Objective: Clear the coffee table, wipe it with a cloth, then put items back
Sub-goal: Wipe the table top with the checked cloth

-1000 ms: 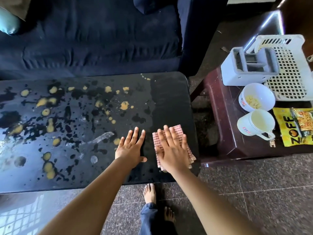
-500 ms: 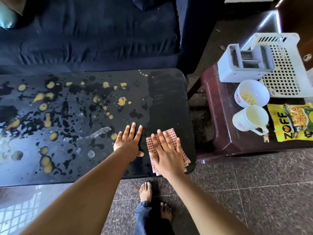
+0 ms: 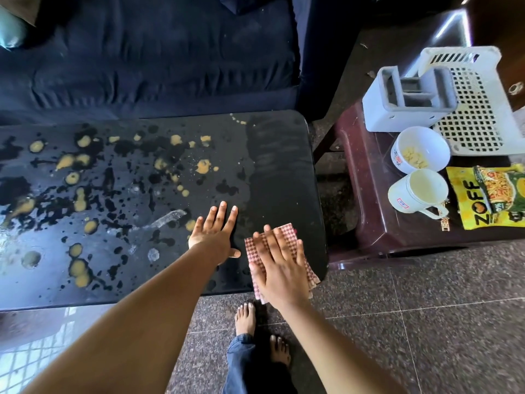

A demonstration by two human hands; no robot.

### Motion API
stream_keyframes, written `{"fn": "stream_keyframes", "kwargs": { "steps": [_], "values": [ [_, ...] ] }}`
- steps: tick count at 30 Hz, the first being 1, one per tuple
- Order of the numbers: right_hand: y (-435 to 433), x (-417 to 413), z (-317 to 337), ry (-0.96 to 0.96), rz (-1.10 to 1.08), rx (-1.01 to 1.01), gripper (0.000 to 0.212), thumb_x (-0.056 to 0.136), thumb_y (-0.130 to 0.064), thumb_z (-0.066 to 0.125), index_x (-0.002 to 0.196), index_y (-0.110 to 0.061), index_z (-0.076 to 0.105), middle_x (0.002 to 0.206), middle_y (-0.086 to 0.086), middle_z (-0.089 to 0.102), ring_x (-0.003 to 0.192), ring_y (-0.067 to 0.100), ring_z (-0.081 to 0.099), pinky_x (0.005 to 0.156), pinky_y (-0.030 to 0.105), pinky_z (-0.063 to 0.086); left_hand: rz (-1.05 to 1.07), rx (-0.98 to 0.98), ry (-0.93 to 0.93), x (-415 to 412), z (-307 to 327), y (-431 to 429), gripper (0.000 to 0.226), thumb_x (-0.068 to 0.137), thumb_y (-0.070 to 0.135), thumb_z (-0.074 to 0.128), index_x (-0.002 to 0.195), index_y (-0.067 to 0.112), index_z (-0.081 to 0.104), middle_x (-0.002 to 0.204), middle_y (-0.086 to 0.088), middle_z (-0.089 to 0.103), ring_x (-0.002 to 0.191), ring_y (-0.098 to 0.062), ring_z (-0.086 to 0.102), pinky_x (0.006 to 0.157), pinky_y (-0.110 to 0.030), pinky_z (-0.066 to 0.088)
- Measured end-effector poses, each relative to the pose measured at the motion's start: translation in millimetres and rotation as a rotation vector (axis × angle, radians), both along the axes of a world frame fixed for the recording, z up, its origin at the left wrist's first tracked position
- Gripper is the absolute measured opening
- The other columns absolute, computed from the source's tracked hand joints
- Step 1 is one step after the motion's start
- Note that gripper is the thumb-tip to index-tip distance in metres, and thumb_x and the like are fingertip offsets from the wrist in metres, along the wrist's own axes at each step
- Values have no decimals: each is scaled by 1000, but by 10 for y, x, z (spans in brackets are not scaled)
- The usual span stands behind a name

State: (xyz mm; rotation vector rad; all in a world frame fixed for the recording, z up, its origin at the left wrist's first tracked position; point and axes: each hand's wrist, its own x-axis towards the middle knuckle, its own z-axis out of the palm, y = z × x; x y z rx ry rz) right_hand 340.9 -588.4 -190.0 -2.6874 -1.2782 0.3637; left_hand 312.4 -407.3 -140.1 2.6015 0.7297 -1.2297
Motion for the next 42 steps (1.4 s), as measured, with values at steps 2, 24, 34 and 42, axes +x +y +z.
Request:
{"fn": "stream_keyframes", "kwargs": {
  "steps": [2,24,34,42],
  "values": [
    [-135,95,-28,-21,-2,-12,61,93,-55,31,149,-31,23,158,-4,19,144,19,20,111,60,22,2,3,-1,-7,6,4,101,90,56,50,144,24,-30,152,-3,-35,144,-22,-24,119,-43,-4],
    [-239,109,-31,-25,-387,-36,60,93,-53,25,148,-29,25,157,-3,22,144,19,20,109,62,20,-13,-18,-17,-39,-51,62,102,89,60,48,143,25,-31,151,-2,-37,143,-21,-25,119,-44,-4],
    [1,95,-28,-10,-38,-25,70,89,-62,33,150,-32,19,159,-4,13,146,18,13,111,61,20,7,-40,-46,-45,-48,85,102,89,59,49,143,27,-31,151,0,-37,143,-20,-26,118,-44,-6],
    [126,184,5,-44,-258,-31,63,84,-48,35,142,-27,37,151,-3,36,139,17,28,100,60,35,37,-60,-91,-76,-41,95,102,89,56,51,143,27,-31,150,1,-39,142,-19,-27,117,-43,-8]
  ]
}}
